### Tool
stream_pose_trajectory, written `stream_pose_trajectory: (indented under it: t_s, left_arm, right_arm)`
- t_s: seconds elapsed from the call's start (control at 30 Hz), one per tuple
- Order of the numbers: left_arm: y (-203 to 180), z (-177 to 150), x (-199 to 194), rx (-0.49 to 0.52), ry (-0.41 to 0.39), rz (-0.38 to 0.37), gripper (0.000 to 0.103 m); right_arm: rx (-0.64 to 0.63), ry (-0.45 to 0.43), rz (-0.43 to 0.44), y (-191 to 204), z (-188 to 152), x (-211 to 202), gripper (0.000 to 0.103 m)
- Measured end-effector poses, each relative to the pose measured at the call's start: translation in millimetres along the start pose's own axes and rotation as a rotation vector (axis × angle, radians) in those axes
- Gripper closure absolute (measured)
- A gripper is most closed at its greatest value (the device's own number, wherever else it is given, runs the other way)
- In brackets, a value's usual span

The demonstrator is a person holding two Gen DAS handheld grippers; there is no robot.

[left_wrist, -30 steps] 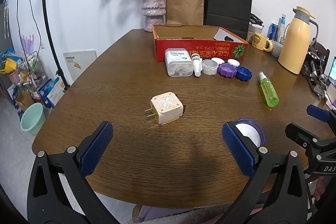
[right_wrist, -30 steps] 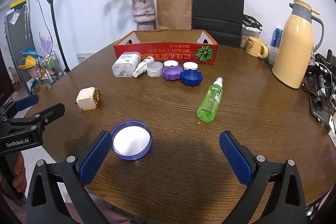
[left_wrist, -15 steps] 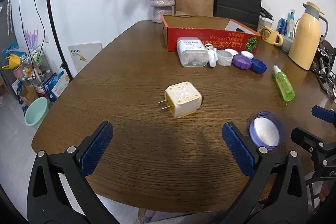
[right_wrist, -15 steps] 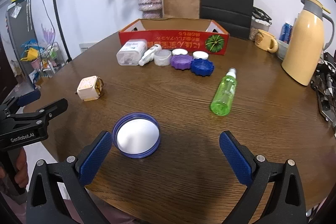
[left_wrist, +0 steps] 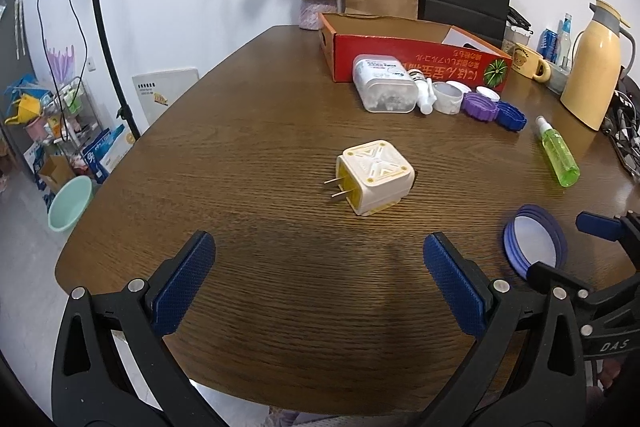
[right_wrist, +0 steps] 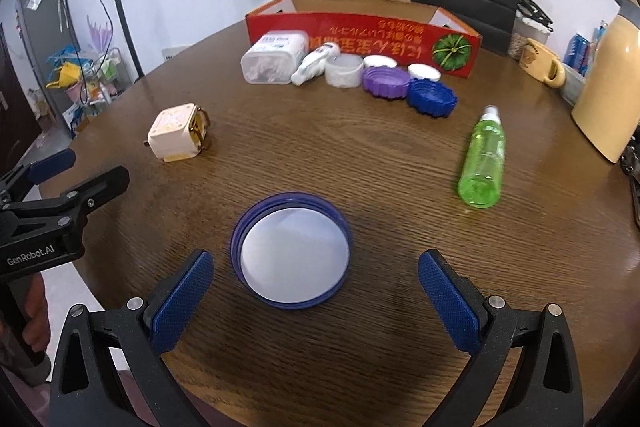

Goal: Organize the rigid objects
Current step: 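Move the right tool to the blue-rimmed lid and close on it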

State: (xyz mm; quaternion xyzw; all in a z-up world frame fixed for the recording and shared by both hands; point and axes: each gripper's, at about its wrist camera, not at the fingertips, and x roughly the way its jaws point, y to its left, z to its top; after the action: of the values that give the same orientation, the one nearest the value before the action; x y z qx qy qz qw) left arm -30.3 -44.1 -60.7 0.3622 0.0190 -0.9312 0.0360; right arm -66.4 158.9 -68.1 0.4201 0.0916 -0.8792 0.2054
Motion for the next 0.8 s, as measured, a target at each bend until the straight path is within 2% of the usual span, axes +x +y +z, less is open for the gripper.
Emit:
stream_pose_trajectory:
  t_s: [0.27, 0.67, 0.77, 0.8]
  left_arm:
    - [4, 0, 7, -0.007, 0.009, -0.002, 0.000]
    - [6, 0, 15, -0.012, 0.021, -0.008, 0.000]
    - [5, 1, 17, -0.013, 0.023, -0.009, 0.000]
    - [5, 1, 18, -0.013, 0.025, -0.009, 0.000]
  right_arm:
    - [-0.006, 0.044, -0.005, 5, 1, 17, 0.000]
    - [-0.015, 0.021, 0.012, 5, 3, 20, 0.000]
    - [-0.014, 0.005, 0.009, 2, 4, 18, 0.011]
    - [-0.017, -0.006, 0.013, 2, 5, 16, 0.025]
